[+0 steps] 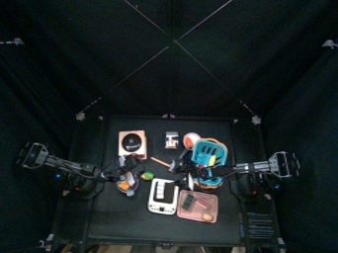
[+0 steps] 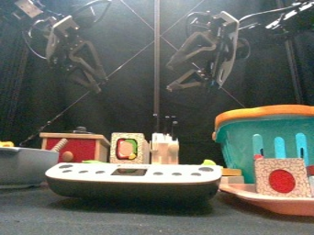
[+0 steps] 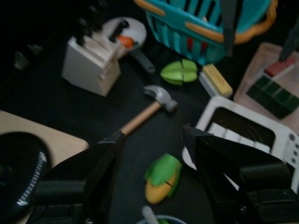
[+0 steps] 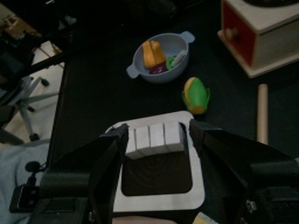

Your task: Grab egg sushi

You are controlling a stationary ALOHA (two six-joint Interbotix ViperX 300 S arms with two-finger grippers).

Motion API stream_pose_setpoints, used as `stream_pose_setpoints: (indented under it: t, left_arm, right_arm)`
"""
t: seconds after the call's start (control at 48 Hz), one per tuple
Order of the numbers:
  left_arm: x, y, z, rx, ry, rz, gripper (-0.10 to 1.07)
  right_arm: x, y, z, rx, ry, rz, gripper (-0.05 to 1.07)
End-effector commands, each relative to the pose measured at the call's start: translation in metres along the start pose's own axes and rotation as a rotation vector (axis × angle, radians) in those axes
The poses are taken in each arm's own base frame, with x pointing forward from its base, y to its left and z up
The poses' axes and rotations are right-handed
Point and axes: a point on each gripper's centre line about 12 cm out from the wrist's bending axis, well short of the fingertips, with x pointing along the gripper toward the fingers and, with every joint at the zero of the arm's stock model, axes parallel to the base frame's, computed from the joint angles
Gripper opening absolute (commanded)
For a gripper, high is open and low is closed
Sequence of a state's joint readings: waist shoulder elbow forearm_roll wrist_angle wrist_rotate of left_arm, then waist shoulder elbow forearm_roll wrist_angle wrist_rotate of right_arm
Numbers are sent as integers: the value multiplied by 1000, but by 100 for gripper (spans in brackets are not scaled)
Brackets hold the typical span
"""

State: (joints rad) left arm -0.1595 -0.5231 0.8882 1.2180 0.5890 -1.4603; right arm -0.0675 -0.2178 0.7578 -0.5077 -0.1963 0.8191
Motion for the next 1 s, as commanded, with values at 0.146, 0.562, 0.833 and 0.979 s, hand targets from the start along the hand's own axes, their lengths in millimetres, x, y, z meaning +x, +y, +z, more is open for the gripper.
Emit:
stream_pose_setpoints:
  t: [0.146, 0.562, 0.833, 0.979]
  left_arm:
    - [5, 55, 23, 54, -149, -9, 91]
    - [32, 75, -2, 149, -85, -248, 91]
    - [24, 73, 0, 93, -119, -222, 91]
    - [24, 64, -20, 9, -63, -225, 91]
  right_arm:
    - [-1, -6, 27, 172, -32, -73, 91]
    - [-4, -6, 28, 518, 60, -162, 91]
    - [-10, -14, 37, 536, 93, -217, 91]
    - [-14, -13, 41, 534, 76, -207, 91]
